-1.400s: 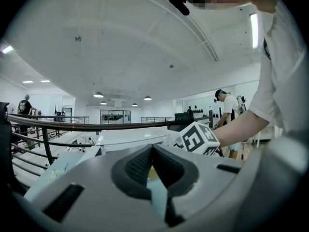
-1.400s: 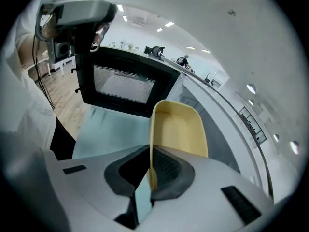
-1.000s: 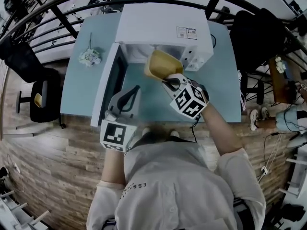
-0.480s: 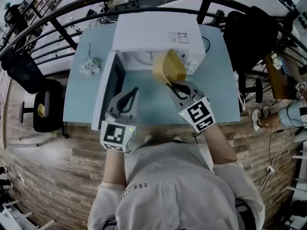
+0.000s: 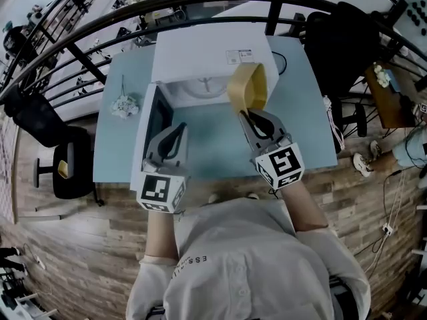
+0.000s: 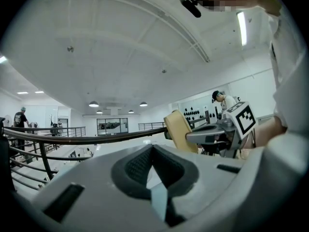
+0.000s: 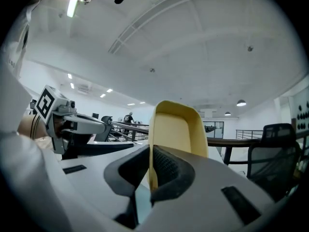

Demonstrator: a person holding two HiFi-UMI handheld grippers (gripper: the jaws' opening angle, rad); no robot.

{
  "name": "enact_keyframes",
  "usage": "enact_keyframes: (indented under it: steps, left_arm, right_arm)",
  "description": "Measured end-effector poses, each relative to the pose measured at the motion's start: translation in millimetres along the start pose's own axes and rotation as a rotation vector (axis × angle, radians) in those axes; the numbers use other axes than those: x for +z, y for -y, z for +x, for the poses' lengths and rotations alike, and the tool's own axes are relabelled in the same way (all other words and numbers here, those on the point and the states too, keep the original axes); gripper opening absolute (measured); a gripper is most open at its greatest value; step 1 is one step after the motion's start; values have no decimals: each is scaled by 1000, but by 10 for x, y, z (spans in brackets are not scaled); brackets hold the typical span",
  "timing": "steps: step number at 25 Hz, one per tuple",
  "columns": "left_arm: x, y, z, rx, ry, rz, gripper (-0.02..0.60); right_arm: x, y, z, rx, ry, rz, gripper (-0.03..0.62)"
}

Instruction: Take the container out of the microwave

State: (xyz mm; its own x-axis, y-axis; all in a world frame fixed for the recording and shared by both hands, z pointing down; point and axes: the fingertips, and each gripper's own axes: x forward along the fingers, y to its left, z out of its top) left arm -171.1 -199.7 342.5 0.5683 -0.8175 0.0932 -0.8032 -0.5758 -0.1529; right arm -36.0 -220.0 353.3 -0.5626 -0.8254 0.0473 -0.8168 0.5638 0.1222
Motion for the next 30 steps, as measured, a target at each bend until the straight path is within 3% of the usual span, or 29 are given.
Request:
enact_keyframes:
  steps: [10,30]
  left_arm:
    - [9,-17,138,-13,18,-14,-6]
    - [-16,-137,311,6,11,-44,-6]
  right_arm:
    - [92,179,-41,-81,42,41,29]
    - [75,298,58,-86,48,47,26]
